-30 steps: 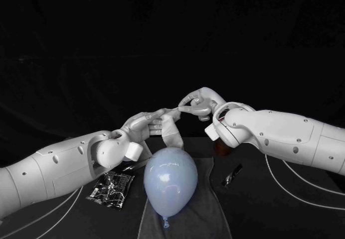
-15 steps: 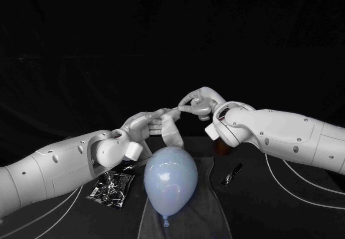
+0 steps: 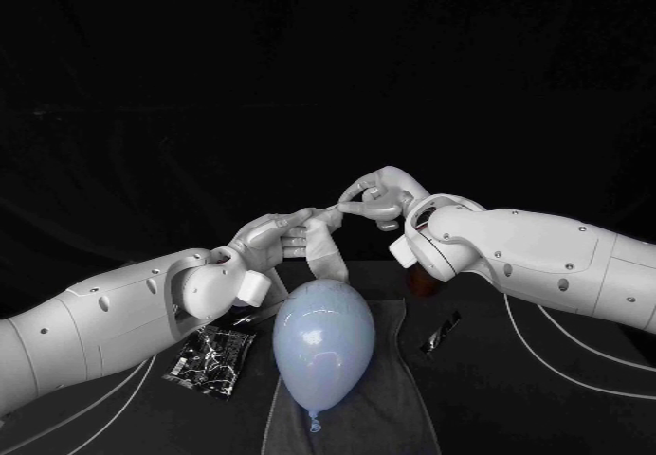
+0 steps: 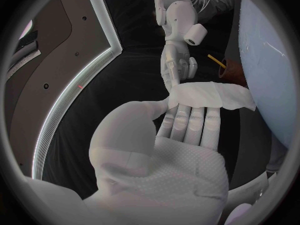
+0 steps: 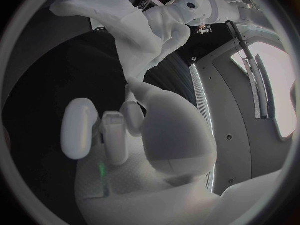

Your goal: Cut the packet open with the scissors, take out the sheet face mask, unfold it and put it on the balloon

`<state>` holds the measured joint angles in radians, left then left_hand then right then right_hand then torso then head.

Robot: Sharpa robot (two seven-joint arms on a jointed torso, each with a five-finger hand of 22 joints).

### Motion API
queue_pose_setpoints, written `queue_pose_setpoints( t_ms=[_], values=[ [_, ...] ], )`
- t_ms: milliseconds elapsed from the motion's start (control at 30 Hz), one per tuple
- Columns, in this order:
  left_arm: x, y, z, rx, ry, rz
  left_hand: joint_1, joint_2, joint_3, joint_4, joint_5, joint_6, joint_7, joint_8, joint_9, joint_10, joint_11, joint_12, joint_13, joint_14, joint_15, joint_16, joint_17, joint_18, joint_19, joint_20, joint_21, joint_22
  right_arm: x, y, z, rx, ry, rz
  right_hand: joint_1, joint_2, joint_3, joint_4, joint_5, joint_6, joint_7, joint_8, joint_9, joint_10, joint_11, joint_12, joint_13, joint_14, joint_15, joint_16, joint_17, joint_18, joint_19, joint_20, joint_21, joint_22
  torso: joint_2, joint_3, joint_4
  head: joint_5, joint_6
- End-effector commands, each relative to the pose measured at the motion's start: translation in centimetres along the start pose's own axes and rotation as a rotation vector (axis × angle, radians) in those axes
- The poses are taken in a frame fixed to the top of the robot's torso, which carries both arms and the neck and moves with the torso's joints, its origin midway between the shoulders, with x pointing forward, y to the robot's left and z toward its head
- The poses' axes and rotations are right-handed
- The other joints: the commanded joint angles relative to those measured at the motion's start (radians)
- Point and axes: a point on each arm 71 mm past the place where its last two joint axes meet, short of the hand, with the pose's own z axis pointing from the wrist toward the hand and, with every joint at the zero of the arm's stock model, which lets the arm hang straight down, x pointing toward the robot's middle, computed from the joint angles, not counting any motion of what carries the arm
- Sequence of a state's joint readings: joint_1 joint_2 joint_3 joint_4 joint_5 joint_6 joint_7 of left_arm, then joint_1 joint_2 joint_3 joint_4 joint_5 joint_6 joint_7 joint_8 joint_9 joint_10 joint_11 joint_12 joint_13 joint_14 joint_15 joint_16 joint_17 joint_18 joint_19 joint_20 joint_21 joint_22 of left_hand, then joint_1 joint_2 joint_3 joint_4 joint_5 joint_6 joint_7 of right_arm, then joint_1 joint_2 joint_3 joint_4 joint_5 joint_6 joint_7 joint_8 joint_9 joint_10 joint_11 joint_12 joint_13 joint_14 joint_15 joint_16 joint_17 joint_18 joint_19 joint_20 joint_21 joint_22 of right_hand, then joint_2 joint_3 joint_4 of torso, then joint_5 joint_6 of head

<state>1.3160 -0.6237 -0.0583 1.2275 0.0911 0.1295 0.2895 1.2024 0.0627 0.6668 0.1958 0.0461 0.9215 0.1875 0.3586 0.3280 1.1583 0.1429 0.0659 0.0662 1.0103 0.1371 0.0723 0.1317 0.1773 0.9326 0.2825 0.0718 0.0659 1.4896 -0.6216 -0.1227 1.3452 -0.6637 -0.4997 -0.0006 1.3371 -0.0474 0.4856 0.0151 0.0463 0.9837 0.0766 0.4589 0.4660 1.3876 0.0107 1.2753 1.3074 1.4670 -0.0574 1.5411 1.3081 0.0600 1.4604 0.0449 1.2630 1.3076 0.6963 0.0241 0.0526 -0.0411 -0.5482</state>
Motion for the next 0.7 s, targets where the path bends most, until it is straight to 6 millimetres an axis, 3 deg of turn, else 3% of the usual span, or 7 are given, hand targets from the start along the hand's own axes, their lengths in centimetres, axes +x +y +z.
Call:
queue_pose_setpoints(
  t_ms=[33,700],
  values=[
    [0.15,-0.10,0.06,0.006,0.007,0.004,0.008,-0.005,-0.001,-0.007,0.003,-0.002,-0.007,0.006,0.002,0.007,-0.001,0.000,0.001,0.000,-0.006,0.003,0.001,0.009,0.001,-0.002,0.001,0.000,0.01,0.16,-0.03,-0.016,0.001,0.005,0.004,0.012,0.007,-0.002,0.002,0.004,-0.002,0.006,0.001,0.019,-0.012,0.000,0.033,0.092,-0.006,0.006,0.218,-0.001,0.008,0.000,-0.002,0.184,0.000,0.0000,0.0006,-0.001,0.001],
    [0.15,-0.16,-0.16,0.008,0.008,0.001,-0.004,-0.006,-0.003,0.003,0.003,-0.001,-0.002,0.006,0.002,0.008,0.002,-0.001,0.001,0.000,-0.004,0.002,0.001,0.009,0.003,-0.003,0.001,0.000,-0.21,0.09,-0.26,-0.019,-0.007,0.012,0.002,0.011,0.009,-0.003,0.002,0.003,-0.002,0.008,0.001,0.019,-0.012,0.001,0.034,0.092,-0.007,0.006,0.219,-0.001,0.009,0.000,0.000,0.184,0.000,0.0006,-0.0004,0.001,0.002]
  ],
)
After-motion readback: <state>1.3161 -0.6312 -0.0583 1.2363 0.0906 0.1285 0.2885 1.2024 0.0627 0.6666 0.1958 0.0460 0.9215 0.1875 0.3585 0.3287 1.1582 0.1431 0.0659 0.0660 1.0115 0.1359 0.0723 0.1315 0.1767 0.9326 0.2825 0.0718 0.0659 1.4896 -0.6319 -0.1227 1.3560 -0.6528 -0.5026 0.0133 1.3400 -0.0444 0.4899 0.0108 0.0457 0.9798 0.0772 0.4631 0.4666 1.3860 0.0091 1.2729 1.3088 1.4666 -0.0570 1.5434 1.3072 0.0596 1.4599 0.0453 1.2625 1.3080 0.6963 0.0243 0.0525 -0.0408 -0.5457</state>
